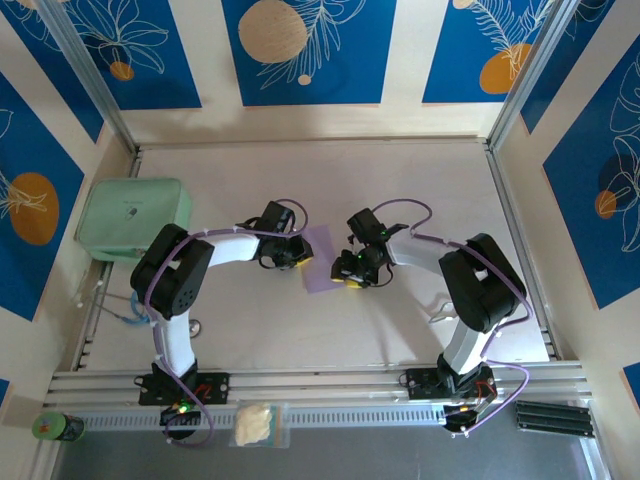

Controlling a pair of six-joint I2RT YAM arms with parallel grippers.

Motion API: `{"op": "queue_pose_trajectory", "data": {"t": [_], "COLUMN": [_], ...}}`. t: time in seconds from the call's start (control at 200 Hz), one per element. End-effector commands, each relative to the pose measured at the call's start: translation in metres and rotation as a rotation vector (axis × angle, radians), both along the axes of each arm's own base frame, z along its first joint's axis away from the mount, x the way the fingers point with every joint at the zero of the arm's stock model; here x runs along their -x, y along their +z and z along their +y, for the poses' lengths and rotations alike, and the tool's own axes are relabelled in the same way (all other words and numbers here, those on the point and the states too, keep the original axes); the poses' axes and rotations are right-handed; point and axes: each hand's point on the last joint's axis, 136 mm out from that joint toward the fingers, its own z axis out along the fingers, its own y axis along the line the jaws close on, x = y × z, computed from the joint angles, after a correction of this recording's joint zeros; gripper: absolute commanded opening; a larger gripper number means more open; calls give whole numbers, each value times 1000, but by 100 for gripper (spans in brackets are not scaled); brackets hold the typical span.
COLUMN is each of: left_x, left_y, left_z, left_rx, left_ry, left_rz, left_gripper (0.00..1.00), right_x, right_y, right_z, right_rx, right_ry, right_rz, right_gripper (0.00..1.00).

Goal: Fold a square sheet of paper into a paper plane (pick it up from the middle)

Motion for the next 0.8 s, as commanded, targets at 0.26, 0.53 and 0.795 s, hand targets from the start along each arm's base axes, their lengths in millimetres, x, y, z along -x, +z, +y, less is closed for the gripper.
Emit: {"op": "queue_pose_trajectory", "data": {"t": [0.26, 0.53, 0.795], "left_x": [25, 24, 23], "left_y": [-46, -45, -43], "left_z": [26, 24, 24], "left_rx": [-116, -110, -107], "left_ry": [34, 28, 24], "left_rz": [137, 131, 127], "left_gripper": [19, 19, 19], "right_x": [-1, -9, -11], "right_y": [7, 15, 12], "right_z": [12, 14, 6], "right_rx": [-68, -157, -200], "right_ry": [28, -21, -89], "right_rz": [-5, -15, 33], "right_gripper": [40, 36, 26]}}
